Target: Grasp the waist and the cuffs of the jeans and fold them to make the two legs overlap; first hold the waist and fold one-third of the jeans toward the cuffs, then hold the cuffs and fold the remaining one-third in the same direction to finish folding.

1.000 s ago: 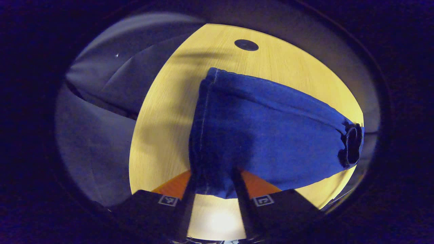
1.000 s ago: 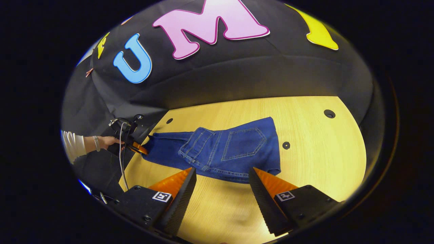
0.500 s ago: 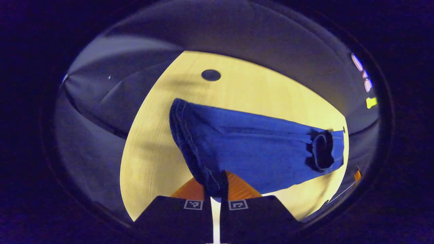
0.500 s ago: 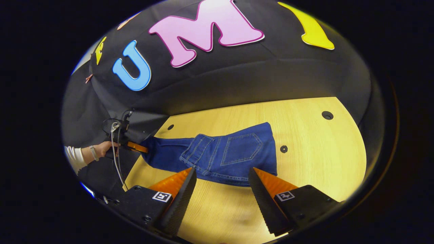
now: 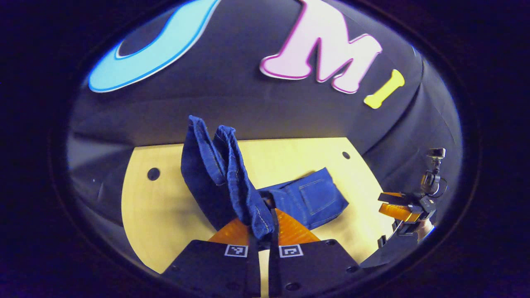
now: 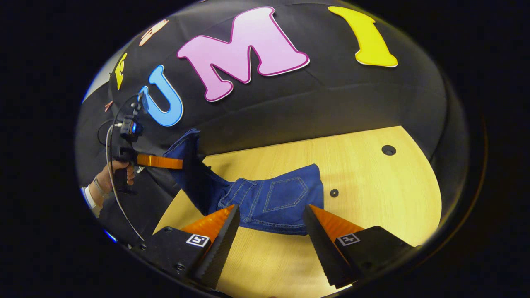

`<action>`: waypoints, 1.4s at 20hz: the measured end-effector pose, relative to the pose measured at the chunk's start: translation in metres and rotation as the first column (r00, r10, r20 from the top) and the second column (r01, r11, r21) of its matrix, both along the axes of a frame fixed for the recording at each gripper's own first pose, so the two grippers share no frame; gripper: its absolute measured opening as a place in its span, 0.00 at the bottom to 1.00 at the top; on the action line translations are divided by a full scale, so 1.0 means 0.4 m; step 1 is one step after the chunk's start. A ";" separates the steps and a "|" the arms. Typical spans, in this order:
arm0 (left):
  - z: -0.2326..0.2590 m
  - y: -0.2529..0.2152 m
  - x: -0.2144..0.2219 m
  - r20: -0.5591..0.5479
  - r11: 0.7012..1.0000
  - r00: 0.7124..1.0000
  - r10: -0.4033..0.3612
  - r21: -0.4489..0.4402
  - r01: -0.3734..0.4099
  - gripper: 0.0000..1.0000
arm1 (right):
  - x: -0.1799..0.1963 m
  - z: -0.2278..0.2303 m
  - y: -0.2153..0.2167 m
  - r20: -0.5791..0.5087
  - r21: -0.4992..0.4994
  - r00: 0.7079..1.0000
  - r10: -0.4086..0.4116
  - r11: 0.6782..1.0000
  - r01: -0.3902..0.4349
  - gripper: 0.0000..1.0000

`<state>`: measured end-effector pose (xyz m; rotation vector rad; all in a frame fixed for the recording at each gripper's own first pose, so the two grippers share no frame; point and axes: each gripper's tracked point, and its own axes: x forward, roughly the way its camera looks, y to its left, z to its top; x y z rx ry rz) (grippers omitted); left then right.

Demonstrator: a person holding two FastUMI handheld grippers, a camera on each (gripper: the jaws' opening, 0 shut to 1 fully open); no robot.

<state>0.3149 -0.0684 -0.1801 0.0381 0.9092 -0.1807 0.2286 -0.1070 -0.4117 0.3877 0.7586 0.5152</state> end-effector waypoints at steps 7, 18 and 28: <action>-0.327 -0.283 0.068 -0.138 0.988 0.982 -0.125 0.069 0.135 0.14 | -0.049 0.023 -0.088 0.046 -0.039 0.999 0.015 0.999 -0.013 0.95; -0.439 -0.407 -0.047 -0.040 0.978 0.994 -0.104 0.177 0.109 0.99 | -0.097 0.050 -0.194 0.148 -0.163 0.989 0.013 0.987 0.011 0.95; 0.171 -0.382 -0.502 0.528 0.991 0.848 -0.040 0.132 -0.036 0.98 | -0.287 0.496 -0.221 0.503 -0.112 0.841 -0.200 0.950 0.292 0.95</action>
